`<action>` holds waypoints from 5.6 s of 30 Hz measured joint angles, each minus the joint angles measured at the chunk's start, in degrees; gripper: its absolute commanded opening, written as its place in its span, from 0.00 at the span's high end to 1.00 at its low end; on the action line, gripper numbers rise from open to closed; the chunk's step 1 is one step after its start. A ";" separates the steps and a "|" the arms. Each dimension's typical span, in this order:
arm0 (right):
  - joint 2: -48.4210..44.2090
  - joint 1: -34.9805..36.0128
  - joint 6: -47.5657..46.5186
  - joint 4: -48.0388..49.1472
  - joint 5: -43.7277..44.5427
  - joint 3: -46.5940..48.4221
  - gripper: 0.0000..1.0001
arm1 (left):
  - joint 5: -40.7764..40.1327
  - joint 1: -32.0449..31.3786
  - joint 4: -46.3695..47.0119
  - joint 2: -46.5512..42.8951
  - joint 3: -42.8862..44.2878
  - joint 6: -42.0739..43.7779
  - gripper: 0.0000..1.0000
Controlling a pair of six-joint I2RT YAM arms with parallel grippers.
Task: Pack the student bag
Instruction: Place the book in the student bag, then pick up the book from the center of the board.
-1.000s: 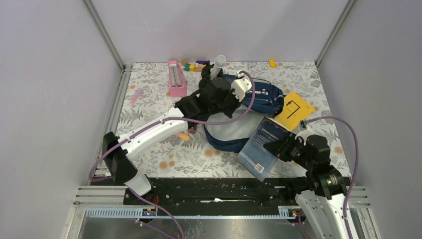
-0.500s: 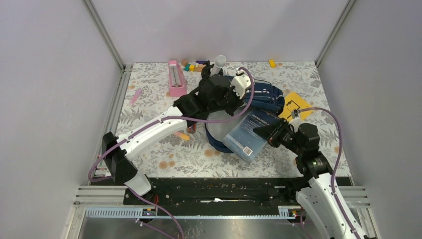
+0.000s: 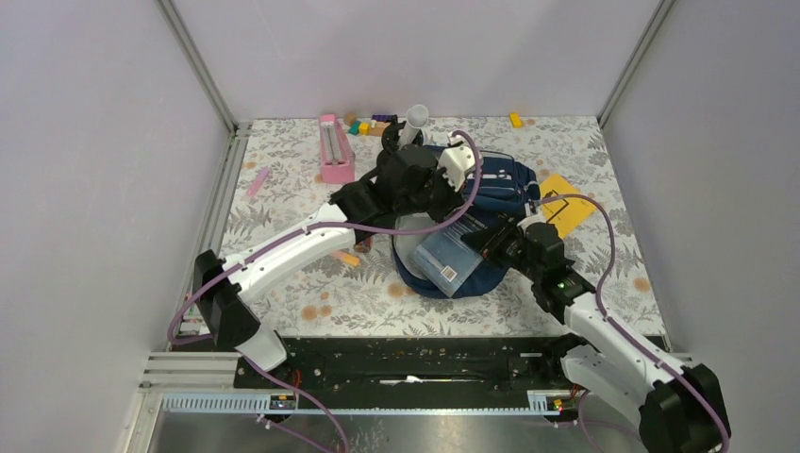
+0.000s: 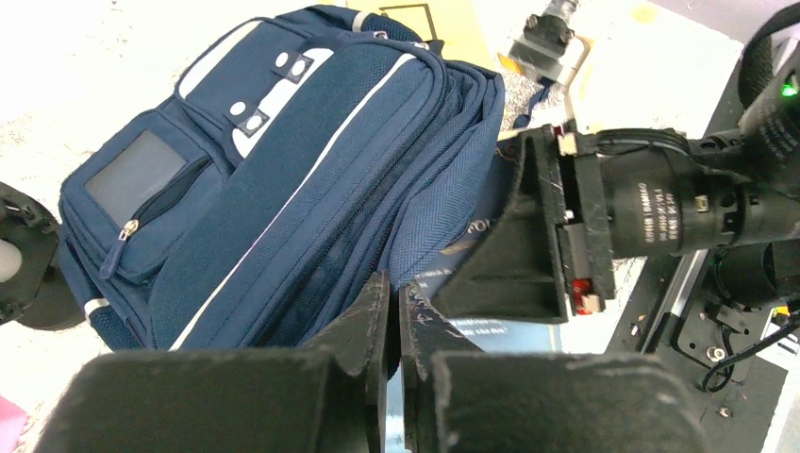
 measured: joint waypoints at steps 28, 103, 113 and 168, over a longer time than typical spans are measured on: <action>-0.90 2.19 -22.86 8.76 23.41 -9.97 0.16 | 2.21 0.07 4.55 -5.46 -9.73 -2.80 1.00; -12.63 -28.50 -25.31 -23.26 14.25 -3.13 0.01 | 0.79 2.10 2.43 -5.55 -10.43 -6.60 1.00; 3.93 -45.09 -20.70 -0.42 0.50 -3.96 0.05 | 0.87 2.10 1.92 -5.60 -10.49 -6.40 1.00; 42.71 -46.97 3.37 47.01 -7.93 -6.38 0.32 | 2.38 4.55 -0.96 -7.23 -10.36 -5.97 1.00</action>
